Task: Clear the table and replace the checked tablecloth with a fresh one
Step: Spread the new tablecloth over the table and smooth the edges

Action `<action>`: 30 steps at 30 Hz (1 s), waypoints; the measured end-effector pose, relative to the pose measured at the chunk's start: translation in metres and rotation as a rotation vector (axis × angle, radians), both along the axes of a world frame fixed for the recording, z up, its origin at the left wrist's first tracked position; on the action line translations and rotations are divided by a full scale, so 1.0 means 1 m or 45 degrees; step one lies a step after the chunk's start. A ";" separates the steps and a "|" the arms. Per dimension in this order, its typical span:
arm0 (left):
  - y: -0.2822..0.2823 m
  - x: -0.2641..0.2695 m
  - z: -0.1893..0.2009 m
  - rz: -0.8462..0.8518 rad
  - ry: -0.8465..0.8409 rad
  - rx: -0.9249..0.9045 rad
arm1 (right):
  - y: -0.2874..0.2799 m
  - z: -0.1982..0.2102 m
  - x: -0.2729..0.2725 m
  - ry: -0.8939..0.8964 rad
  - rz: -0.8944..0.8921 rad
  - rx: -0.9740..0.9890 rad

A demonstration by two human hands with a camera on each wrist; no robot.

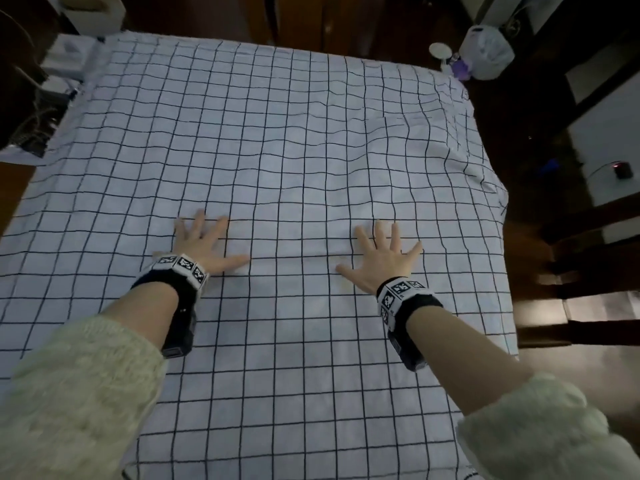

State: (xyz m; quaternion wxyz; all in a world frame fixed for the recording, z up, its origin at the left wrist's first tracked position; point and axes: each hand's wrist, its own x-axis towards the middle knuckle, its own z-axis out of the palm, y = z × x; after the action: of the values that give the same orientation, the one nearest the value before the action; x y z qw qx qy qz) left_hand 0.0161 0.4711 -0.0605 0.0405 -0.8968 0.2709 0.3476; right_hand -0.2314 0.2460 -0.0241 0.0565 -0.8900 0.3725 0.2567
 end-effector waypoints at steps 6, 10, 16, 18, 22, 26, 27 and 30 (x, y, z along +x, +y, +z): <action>0.047 0.016 0.008 0.044 -0.026 -0.020 | 0.049 -0.005 0.018 -0.035 -0.071 0.160; 0.077 0.028 0.015 0.065 -0.030 0.041 | 0.074 -0.006 0.045 -0.025 -0.082 0.238; 0.088 0.037 0.016 0.079 0.001 -0.013 | 0.080 -0.008 0.055 0.000 -0.130 0.247; 0.086 0.038 0.014 0.097 0.038 -0.012 | 0.079 -0.006 0.052 0.037 -0.176 0.209; 0.066 0.034 0.021 0.036 0.021 0.009 | 0.073 -0.003 0.047 0.085 -0.250 0.167; 0.032 0.038 0.024 -0.017 0.048 -0.015 | 0.051 0.000 0.044 0.099 -0.228 0.081; 0.024 0.041 0.023 -0.024 0.048 -0.021 | 0.044 0.000 0.045 0.075 -0.207 0.068; 0.001 0.053 0.022 -0.014 0.058 -0.018 | 0.022 -0.005 0.054 0.005 -0.161 0.113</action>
State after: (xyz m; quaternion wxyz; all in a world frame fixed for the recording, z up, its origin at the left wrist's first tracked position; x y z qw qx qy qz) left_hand 0.0686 0.4724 -0.0385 0.0299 -0.8873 0.2792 0.3659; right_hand -0.1774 0.2679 -0.0295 0.1113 -0.8608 0.4164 0.2706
